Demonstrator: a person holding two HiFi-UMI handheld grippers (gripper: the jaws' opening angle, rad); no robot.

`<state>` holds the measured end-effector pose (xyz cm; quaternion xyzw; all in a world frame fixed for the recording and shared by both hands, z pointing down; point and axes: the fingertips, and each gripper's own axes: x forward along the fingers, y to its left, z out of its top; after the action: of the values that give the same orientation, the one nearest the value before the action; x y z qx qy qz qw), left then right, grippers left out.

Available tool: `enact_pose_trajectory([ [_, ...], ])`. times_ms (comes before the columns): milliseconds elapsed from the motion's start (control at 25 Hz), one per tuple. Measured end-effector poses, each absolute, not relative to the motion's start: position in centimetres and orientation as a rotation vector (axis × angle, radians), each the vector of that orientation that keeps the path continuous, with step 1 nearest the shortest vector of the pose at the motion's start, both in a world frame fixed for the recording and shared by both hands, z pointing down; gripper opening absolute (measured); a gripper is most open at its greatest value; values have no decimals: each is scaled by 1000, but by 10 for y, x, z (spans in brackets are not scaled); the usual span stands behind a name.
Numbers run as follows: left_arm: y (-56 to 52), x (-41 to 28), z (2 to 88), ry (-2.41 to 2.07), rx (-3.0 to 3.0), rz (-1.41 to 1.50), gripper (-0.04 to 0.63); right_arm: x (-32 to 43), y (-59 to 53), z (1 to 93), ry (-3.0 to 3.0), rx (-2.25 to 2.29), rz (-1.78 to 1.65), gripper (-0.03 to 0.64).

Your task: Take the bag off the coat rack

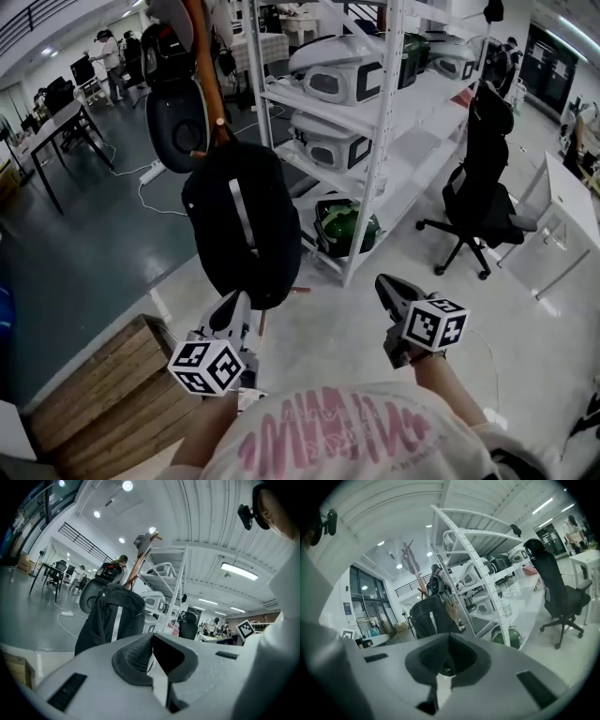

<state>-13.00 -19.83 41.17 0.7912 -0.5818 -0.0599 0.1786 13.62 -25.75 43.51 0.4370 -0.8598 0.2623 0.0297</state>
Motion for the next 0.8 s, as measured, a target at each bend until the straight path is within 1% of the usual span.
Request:
enact_pose_trajectory([
  [160, -197, -145, 409, -1691, 2206, -195, 3, 112, -276, 447, -2630, 1274, 722, 5],
  [440, -185, -187, 416, -1817, 2069, -286, 3, 67, -296, 463, -2653, 1101, 787, 6],
  [800, -187, -236, 415, -2013, 1896, -319, 3, 9, -378, 448, -2754, 938, 787, 5],
])
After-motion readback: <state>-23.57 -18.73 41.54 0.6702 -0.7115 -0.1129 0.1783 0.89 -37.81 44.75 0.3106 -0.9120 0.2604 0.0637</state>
